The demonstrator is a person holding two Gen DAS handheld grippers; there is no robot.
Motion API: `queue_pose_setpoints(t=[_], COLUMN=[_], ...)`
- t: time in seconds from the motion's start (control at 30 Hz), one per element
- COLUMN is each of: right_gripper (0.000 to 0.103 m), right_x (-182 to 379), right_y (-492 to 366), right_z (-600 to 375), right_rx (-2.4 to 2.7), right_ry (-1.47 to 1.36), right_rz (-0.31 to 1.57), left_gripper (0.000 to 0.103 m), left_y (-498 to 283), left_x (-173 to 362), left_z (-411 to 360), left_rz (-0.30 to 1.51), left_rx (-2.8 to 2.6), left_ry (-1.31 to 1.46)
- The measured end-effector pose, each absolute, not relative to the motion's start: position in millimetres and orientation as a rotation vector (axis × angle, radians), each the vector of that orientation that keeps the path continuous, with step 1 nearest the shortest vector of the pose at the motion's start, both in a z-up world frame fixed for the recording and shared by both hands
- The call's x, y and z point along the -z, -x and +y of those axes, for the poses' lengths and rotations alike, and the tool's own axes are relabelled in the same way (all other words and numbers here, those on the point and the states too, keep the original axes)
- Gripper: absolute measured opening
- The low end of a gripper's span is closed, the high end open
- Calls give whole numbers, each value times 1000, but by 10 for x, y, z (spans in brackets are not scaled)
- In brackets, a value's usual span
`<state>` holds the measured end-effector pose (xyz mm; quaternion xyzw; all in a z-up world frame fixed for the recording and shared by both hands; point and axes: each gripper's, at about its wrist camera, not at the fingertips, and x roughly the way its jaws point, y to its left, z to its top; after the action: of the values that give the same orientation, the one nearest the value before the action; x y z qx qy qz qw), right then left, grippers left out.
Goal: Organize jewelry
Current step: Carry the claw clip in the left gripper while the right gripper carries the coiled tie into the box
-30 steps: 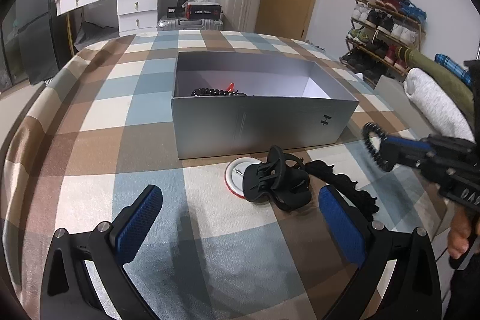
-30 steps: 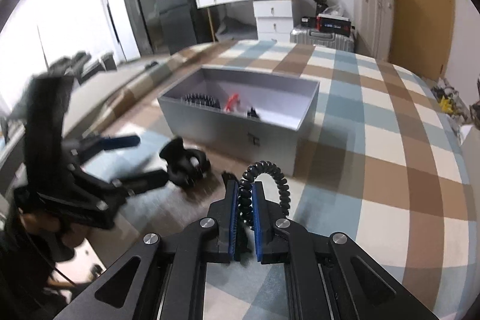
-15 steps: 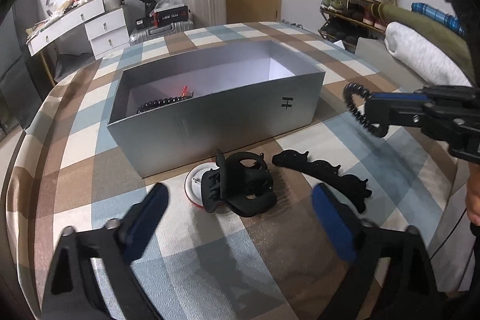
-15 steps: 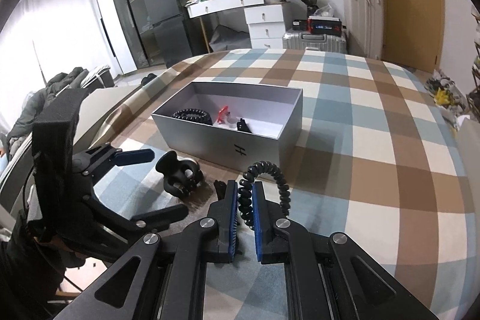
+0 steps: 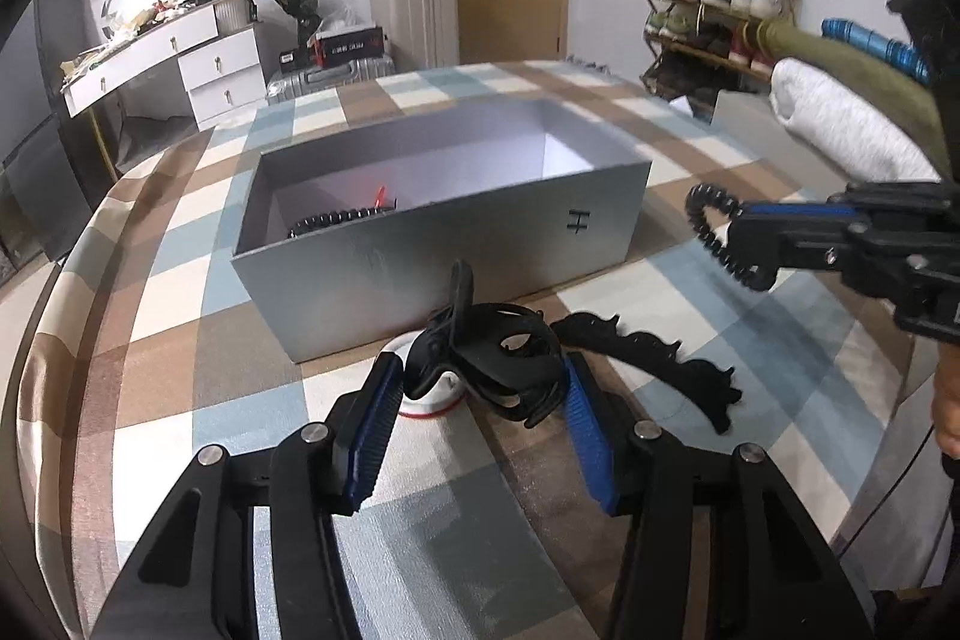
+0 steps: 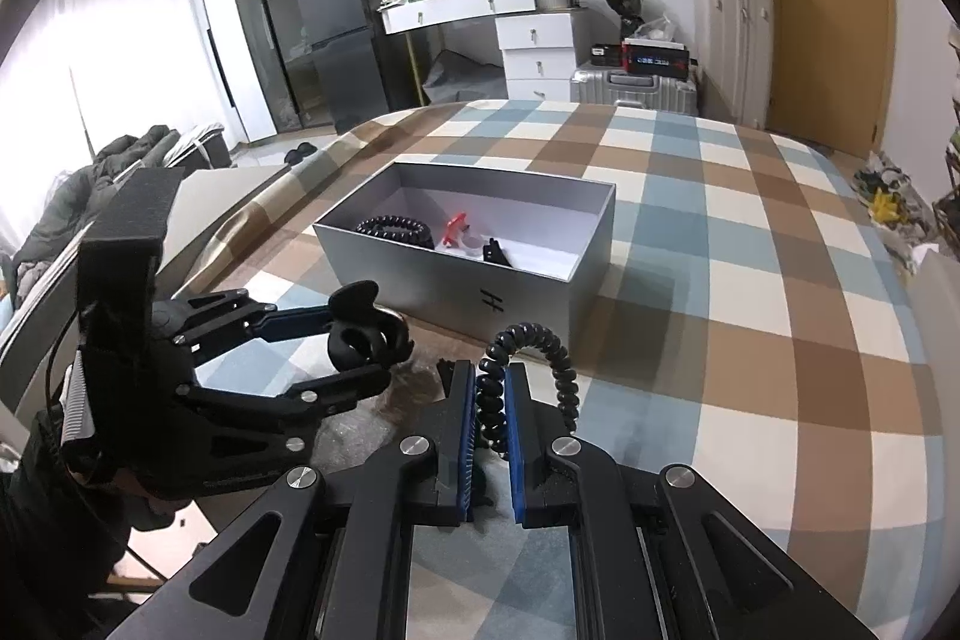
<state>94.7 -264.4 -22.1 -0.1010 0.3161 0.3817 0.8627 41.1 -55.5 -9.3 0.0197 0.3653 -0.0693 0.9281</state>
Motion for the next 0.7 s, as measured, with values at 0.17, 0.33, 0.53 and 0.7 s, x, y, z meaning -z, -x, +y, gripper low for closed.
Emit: queue_pose_setpoints(t=[0.17, 0.33, 0.53, 0.7], right_gripper=[9, 9, 9, 9], right_x=[207, 158, 91, 56], right_y=[-926, -879, -839, -820], right_z=[-2647, -2644, -2650, -2630], right_rx=[-801, -815, -827, -845], right_ry=[205, 190, 153, 123], right_rz=[646, 617, 575, 557], left_gripper=[48, 48, 48, 48], left_y=[-401, -425, -398, -397], left_x=[9, -84, -183, -206], left_z=[-496, -421, -292, -213], left_rz=[693, 645, 593, 570], left_rx=[162, 142, 121, 111], left_ry=[18, 54, 111, 145])
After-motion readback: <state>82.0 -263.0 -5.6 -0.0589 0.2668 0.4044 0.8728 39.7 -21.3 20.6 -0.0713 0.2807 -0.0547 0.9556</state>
